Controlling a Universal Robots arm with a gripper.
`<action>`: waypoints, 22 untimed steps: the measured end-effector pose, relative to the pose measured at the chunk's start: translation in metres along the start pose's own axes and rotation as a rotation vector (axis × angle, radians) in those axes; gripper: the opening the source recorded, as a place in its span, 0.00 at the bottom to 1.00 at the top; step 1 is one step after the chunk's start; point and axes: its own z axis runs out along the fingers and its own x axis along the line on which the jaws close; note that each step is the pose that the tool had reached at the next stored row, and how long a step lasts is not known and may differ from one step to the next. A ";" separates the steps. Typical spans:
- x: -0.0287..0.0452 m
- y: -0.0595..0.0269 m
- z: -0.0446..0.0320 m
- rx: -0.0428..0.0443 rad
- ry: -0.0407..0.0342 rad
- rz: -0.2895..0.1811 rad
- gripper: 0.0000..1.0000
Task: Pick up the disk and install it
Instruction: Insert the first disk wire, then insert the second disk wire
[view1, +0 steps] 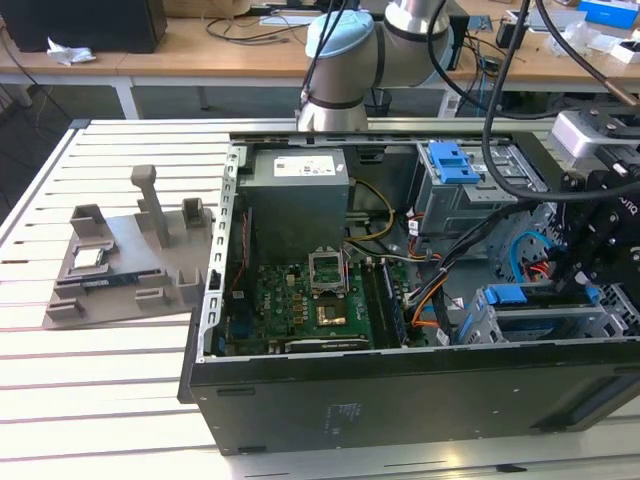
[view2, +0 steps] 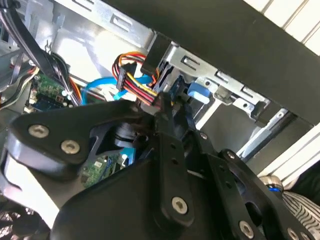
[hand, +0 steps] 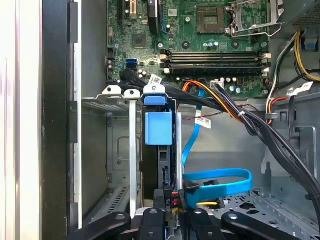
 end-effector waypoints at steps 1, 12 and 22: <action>0.0001 0.0000 -0.0003 0.0001 0.0008 0.000 0.24; 0.0006 0.0024 -0.0604 0.0001 0.0006 0.000 0.11; 0.0007 0.0024 -0.0614 0.0001 0.0005 0.000 0.17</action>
